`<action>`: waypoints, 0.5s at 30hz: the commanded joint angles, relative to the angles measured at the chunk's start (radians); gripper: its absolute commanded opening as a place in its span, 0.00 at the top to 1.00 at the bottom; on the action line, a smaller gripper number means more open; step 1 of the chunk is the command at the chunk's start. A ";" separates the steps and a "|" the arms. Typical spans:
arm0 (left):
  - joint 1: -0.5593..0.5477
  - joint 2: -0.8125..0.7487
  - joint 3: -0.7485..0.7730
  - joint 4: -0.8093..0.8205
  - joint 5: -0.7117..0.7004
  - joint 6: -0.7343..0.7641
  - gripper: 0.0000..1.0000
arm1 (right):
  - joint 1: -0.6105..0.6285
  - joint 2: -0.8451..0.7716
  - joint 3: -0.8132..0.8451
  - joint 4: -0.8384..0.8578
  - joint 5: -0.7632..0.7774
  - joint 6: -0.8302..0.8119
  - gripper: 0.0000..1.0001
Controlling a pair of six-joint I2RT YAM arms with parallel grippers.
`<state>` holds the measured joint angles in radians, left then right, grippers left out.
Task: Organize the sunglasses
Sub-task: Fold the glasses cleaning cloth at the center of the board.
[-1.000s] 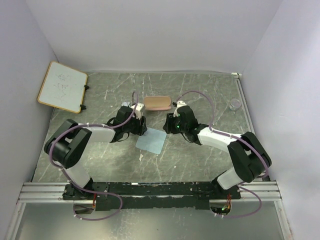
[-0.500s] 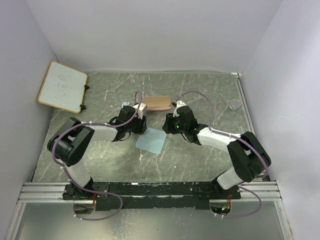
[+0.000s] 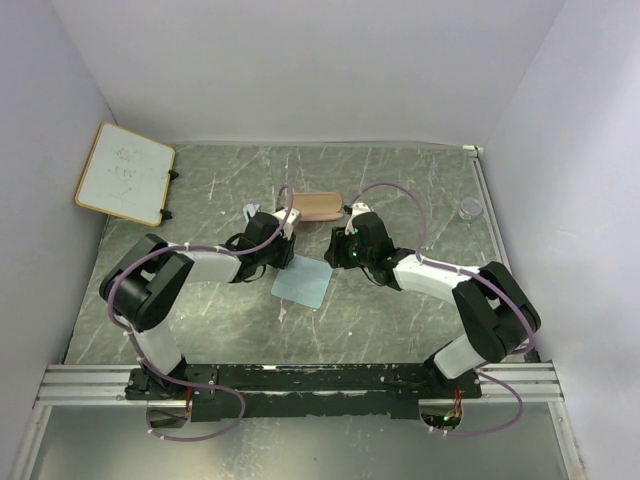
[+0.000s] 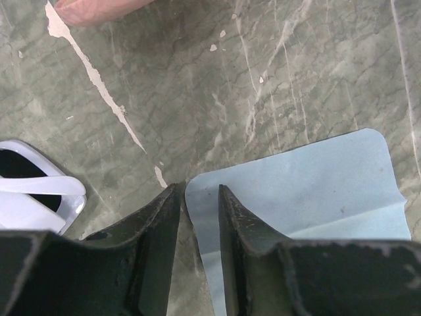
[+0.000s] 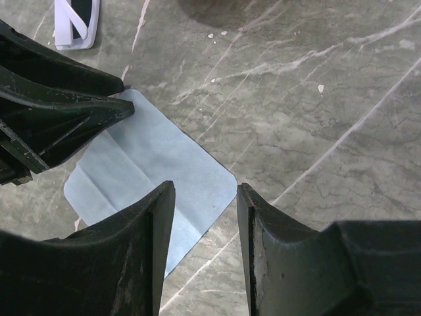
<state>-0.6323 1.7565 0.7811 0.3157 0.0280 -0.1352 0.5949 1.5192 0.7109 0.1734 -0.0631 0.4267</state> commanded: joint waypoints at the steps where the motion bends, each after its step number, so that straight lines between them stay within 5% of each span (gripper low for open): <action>1: -0.019 0.020 0.012 -0.042 0.017 -0.001 0.61 | 0.005 -0.001 -0.009 0.018 0.008 0.000 0.57; 10: -0.021 0.036 0.022 -0.041 0.022 -0.001 0.68 | 0.007 0.022 -0.019 0.020 0.001 0.004 0.59; 15: -0.020 0.040 0.029 -0.043 0.019 0.002 0.69 | 0.009 0.051 -0.027 0.036 -0.003 0.011 0.71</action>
<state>-0.6369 1.7676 0.7929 0.3141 0.0280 -0.1352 0.5964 1.5394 0.6975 0.1822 -0.0635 0.4332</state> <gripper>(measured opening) 0.324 0.311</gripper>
